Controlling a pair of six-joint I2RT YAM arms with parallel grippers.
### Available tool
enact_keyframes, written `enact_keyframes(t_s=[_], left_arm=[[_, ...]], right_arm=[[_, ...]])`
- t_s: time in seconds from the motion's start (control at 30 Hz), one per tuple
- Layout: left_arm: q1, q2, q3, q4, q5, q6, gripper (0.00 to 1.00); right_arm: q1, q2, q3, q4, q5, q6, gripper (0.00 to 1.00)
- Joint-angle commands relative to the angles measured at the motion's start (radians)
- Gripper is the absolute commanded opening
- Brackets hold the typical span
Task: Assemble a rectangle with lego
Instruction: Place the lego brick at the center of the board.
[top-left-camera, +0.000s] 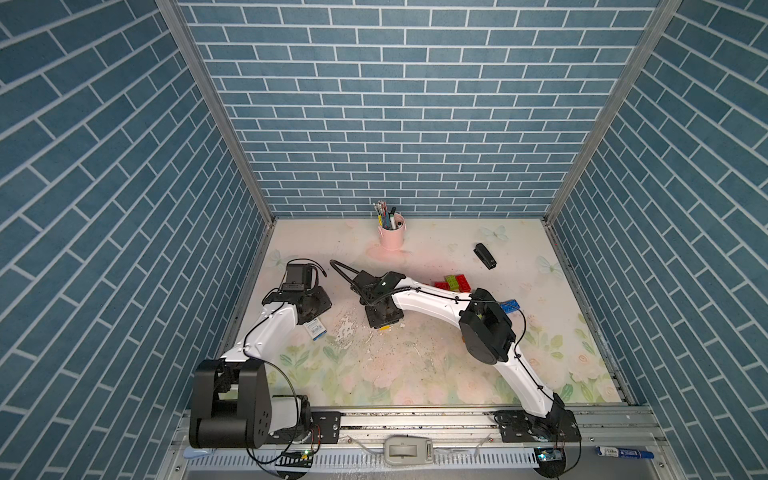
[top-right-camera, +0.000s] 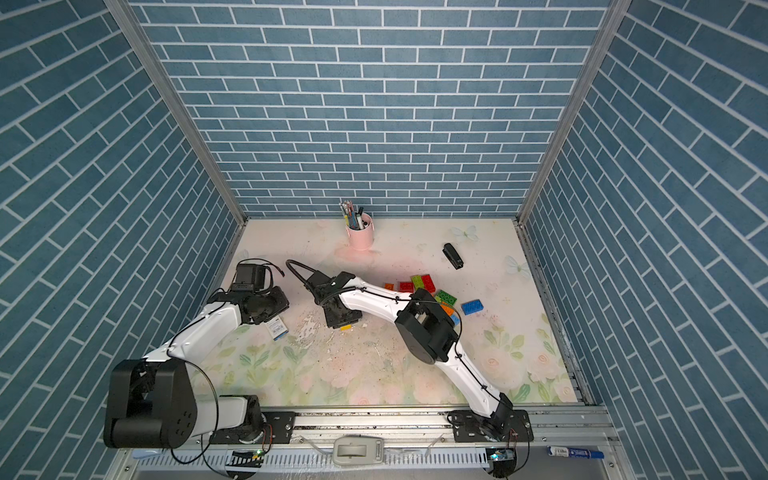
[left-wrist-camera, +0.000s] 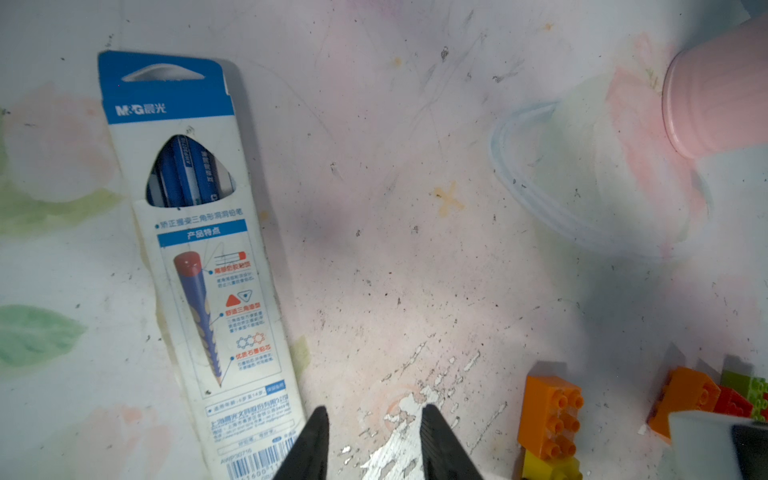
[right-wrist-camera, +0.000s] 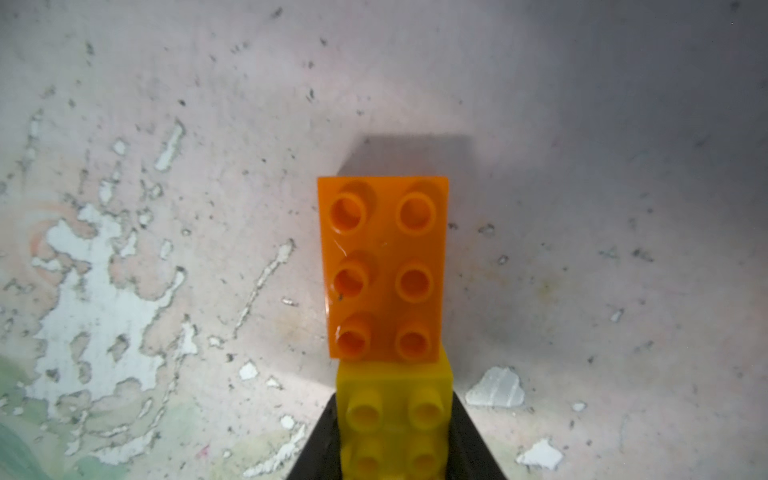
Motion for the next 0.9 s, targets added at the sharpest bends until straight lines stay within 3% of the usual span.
enact_keyframes(t_s=[0.0, 0.17, 0.43, 0.87], left_arm=[[0.006, -0.012, -0.015, 0.0, 0.004, -0.003, 0.39], [0.006, -0.011, -0.016, 0.001, 0.004, -0.003, 0.39], [0.005, -0.014, -0.017, -0.001, 0.002, -0.003, 0.39], [0.005, -0.018, -0.016, -0.004, 0.001, 0.0, 0.39]], right_arm=[[0.002, 0.029, 0.017, -0.022, 0.01, 0.032, 0.16], [0.001, 0.035, 0.021, -0.027, 0.009, 0.032, 0.16], [-0.002, 0.049, 0.033, -0.036, -0.006, 0.03, 0.28], [-0.003, 0.036, 0.028, -0.033, -0.004, 0.026, 0.39]])
